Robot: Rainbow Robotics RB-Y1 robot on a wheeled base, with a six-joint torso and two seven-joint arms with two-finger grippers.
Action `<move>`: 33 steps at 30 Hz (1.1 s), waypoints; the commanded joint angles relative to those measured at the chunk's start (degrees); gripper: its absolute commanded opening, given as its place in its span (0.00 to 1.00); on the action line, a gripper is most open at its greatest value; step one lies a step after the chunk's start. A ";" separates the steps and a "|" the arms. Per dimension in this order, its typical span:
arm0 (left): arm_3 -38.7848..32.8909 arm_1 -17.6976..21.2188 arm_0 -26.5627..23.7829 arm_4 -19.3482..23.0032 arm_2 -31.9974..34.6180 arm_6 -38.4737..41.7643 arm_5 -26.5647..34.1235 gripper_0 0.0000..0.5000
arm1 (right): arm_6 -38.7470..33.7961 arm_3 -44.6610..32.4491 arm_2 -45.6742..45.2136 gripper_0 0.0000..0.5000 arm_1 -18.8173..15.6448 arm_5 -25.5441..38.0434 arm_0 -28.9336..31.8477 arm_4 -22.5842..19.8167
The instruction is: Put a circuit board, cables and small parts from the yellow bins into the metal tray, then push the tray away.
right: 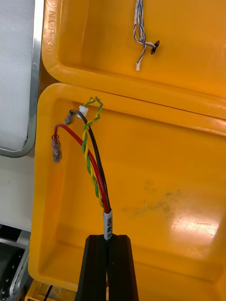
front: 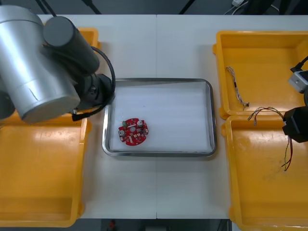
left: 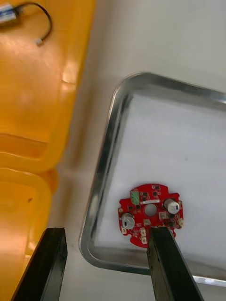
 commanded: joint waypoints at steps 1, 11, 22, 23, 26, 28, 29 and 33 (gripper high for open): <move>-0.39 6.99 -2.41 5.69 8.71 -3.18 -1.29 1.00 | 1.95 0.06 2.25 0.00 -4.84 0.19 -4.55 0.21; 10.16 18.77 -2.41 17.03 19.52 -19.62 -10.78 1.00 | 3.00 0.15 16.84 0.00 -5.19 0.19 -15.36 2.14; 28.79 23.95 -2.41 16.24 24.35 -44.58 -24.23 1.00 | 8.63 5.77 35.91 0.00 -1.24 -3.81 -30.30 2.84; 30.72 24.04 -2.41 15.63 24.35 -46.95 -25.72 1.00 | 10.47 7.18 37.32 0.00 0.17 -3.81 -31.97 3.11; 34.50 24.04 -2.41 13.43 24.35 -51.70 -29.24 1.00 | 15.22 11.14 40.48 0.00 3.42 -3.90 -35.67 3.72; 36.88 23.78 -2.50 12.29 24.35 -54.42 -31.70 1.00 | 18.21 13.51 42.51 0.00 5.18 -4.43 -37.86 4.16; 38.37 23.51 -2.50 11.41 24.35 -56.00 -33.81 1.00 | 19.96 15.00 43.74 0.00 6.15 -5.04 -38.92 4.34; 43.12 22.63 -2.50 10.53 24.35 -60.66 -42.25 1.00 | 26.29 19.92 47.87 0.00 9.40 -8.47 -42.08 5.22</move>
